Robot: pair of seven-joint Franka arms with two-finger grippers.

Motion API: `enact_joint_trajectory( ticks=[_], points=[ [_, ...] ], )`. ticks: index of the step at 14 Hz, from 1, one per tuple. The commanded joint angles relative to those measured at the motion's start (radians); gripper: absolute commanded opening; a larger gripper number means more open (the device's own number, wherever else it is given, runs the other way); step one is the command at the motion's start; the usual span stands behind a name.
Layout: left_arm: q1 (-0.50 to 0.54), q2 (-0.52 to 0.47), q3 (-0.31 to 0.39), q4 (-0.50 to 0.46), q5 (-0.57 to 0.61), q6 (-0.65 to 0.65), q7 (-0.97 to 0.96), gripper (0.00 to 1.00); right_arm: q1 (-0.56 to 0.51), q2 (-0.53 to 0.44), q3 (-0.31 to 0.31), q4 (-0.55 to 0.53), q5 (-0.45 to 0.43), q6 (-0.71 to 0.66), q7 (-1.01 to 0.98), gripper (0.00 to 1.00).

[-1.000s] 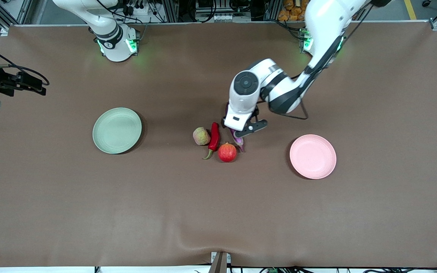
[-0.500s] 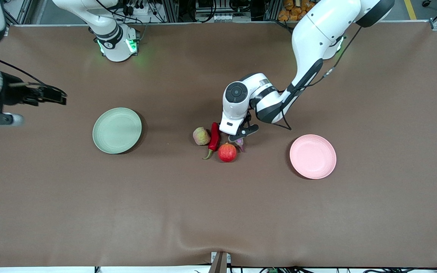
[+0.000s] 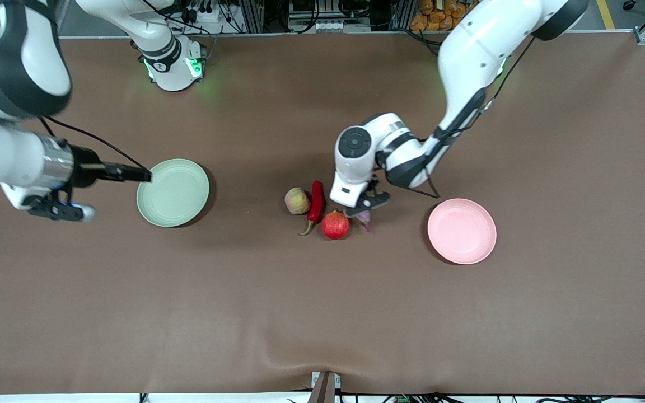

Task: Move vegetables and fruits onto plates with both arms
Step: 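Reach the left gripper to the purple eggplant and grasp it, then carry the eggplant with the left gripper onto the pink plate and release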

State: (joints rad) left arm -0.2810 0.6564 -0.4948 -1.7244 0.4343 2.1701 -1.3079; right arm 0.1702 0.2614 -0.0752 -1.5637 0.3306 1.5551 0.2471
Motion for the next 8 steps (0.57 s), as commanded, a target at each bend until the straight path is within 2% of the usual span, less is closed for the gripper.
enact_joint_trajectory(
  ticks=[1,4,6,8],
  points=[
    [0.157,-0.174,-0.049,-0.086,0.0,-0.13,0.16,0.0,0.07,0.102,-0.006,0.025,0.085,0.095,0.078,1.0],
    [0.404,-0.186,-0.113,-0.083,0.003,-0.162,0.37,0.0,0.194,0.191,-0.006,0.031,0.119,0.248,0.185,1.0],
    [0.492,-0.161,-0.111,-0.081,0.017,-0.107,0.452,0.0,0.264,0.264,-0.006,0.048,0.12,0.325,0.259,1.0],
    [0.566,-0.118,-0.105,-0.073,0.021,-0.049,0.518,0.0,0.334,0.365,-0.006,0.135,0.12,0.39,0.361,1.0]
  ],
)
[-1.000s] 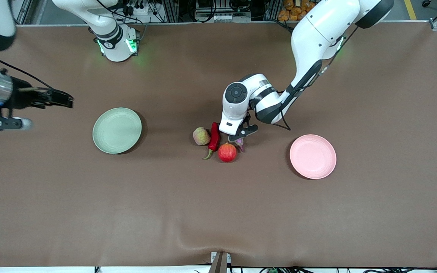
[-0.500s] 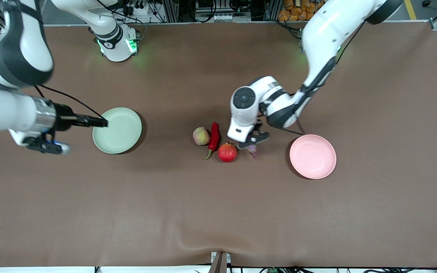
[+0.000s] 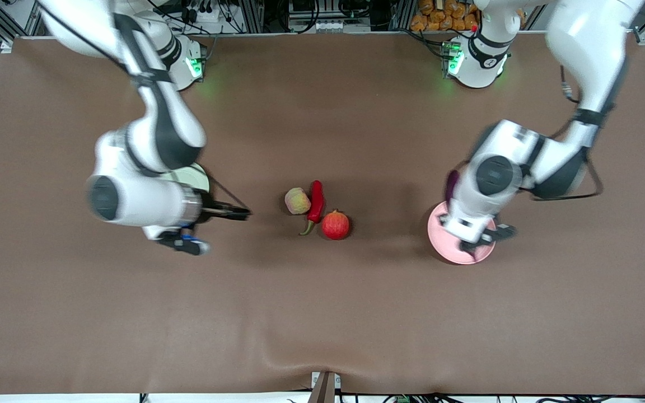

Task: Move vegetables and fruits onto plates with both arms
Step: 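Carry the eggplant with the left gripper onto the pink plate and release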

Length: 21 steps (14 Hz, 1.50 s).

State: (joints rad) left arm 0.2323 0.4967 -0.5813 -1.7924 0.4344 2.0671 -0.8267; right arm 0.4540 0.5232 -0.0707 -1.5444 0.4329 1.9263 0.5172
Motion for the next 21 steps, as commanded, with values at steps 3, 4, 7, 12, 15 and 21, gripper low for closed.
enact_joint_trajectory(
  ticks=[3,4,7,12,15,21],
  points=[
    [0.165,0.13,-0.015,-0.005,0.104,0.134,0.09,0.0,0.167,0.211,-0.014,0.208,0.003,0.125,0.274,1.0],
    [0.182,0.149,-0.017,-0.005,0.11,0.14,0.09,0.0,0.195,0.236,-0.014,0.208,0.001,0.188,0.305,1.0],
    [0.168,0.154,-0.017,-0.008,0.104,0.148,0.08,0.0,0.271,0.29,-0.014,0.214,0.001,0.325,0.346,1.0],
    [0.153,0.152,-0.023,-0.015,0.102,0.148,0.067,0.0,0.313,0.403,-0.018,0.337,-0.048,0.375,0.346,1.0],
    [0.125,0.154,-0.022,-0.013,0.102,0.148,0.031,0.0,0.333,0.434,-0.017,0.348,-0.127,0.405,0.346,1.0],
    [0.073,0.146,-0.022,-0.01,0.102,0.14,-0.055,1.0,0.356,0.442,-0.015,0.337,-0.172,0.405,0.348,0.83]
  ],
)
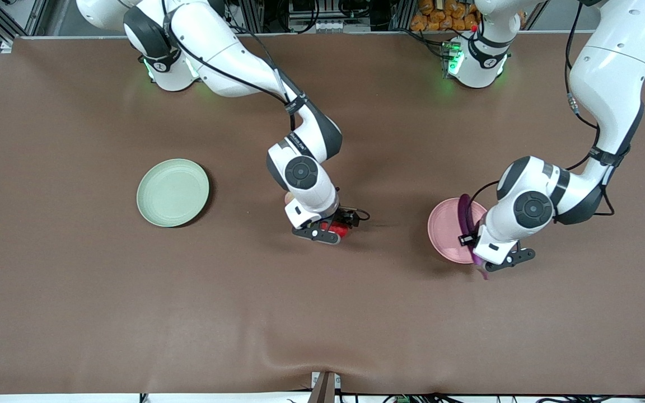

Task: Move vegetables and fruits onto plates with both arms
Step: 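Carry the eggplant with the left gripper onto the pink plate and release, then grasp the red pepper with the left gripper while the right gripper grasps the apple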

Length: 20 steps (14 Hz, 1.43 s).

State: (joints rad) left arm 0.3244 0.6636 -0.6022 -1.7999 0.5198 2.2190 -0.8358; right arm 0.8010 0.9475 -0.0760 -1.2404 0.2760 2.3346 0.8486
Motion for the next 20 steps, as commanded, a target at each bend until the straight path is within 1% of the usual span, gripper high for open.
enact_joint_trajectory(
  ticks=[1,2,3,6,9,11,12,13,15,17,18,20],
  points=[
    [-0.03,-0.024,-0.001,-0.001,0.017,-0.013,-0.063,1.0,0.007,0.017,-0.01,0.033,-0.015,-0.003,0.017,0.59],
    [-0.036,-0.028,-0.002,-0.001,0.017,-0.015,-0.074,1.0,0.006,0.017,-0.01,0.033,-0.015,-0.003,0.015,0.49],
    [-0.044,-0.035,-0.01,-0.001,0.017,-0.016,-0.085,1.0,-0.002,0.013,-0.01,0.033,-0.014,-0.003,0.012,0.49],
    [-0.05,-0.044,-0.085,0.004,0.014,-0.038,-0.175,1.0,-0.031,-0.048,-0.011,0.033,-0.008,-0.029,0.009,0.49],
    [-0.06,-0.038,-0.151,0.005,0.013,-0.038,-0.284,1.0,-0.1,-0.134,-0.01,0.033,-0.008,-0.158,0.001,0.5],
    [-0.118,-0.03,-0.156,0.005,0.013,-0.035,-0.333,1.0,-0.161,-0.197,-0.01,0.032,-0.008,-0.274,-0.055,0.5],
    [-0.154,-0.029,-0.154,0.005,0.013,-0.029,-0.341,1.0,-0.202,-0.232,-0.01,0.021,-0.008,-0.361,-0.127,0.5],
    [-0.183,-0.018,-0.154,0.007,0.016,-0.019,-0.364,1.0,-0.242,-0.278,-0.01,-0.006,-0.008,-0.417,-0.194,0.5],
    [-0.281,-0.007,-0.152,0.011,0.02,0.008,-0.42,1.0,-0.32,-0.405,-0.01,-0.159,-0.008,-0.439,-0.337,0.5],
    [-0.393,0.002,-0.142,0.013,0.043,0.046,-0.486,1.0,-0.409,-0.513,-0.011,-0.308,-0.008,-0.436,-0.536,0.5],
    [-0.434,0.007,-0.125,0.011,0.071,0.059,-0.494,1.0,-0.463,-0.548,-0.011,-0.364,-0.008,-0.437,-0.63,0.5],
    [-0.49,0.04,-0.119,0.014,0.138,0.099,-0.494,1.0,-0.558,-0.584,-0.011,-0.437,-0.009,-0.442,-0.803,0.49]
  ],
)
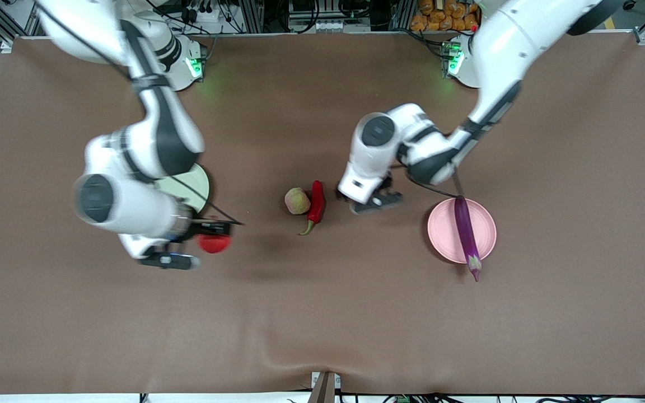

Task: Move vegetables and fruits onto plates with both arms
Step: 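Grasp the red pepper with the left gripper while the right gripper grasps the apple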

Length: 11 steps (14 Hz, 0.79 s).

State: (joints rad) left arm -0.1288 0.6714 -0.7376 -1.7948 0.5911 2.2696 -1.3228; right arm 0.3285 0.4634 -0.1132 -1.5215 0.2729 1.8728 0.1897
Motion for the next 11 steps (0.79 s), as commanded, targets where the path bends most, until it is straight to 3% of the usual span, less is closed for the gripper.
enact_joint_trajectory(
  ticks=[1,4,7,8,9,10,11],
  points=[
    [-0.057,0.065,0.018,0.017,0.099,0.089,-0.006,1.0,-0.126,-0.114,0.026,-0.189,-0.006,0.019,-0.21,0.49],
    [-0.139,0.154,0.02,0.092,0.19,0.11,-0.007,0.98,-0.236,-0.126,0.024,-0.262,-0.011,0.009,-0.387,0.49],
    [-0.259,0.181,0.13,0.144,0.181,0.11,-0.009,0.94,-0.336,-0.108,0.021,-0.304,-0.033,0.011,-0.528,0.49],
    [-0.296,0.185,0.165,0.152,0.18,0.11,-0.009,0.88,-0.36,-0.089,0.023,-0.319,-0.041,0.012,-0.542,0.49],
    [-0.319,0.189,0.193,0.153,0.182,0.111,-0.007,0.74,-0.374,-0.071,0.023,-0.327,-0.041,0.009,-0.55,0.49],
    [-0.322,0.192,0.201,0.155,0.184,0.113,-0.004,0.5,-0.378,-0.056,0.023,-0.342,-0.041,0.008,-0.559,0.49],
    [-0.318,0.194,0.201,0.155,0.184,0.113,0.0,0.18,-0.376,-0.042,0.024,-0.356,-0.041,0.008,-0.561,0.49]
  ],
)
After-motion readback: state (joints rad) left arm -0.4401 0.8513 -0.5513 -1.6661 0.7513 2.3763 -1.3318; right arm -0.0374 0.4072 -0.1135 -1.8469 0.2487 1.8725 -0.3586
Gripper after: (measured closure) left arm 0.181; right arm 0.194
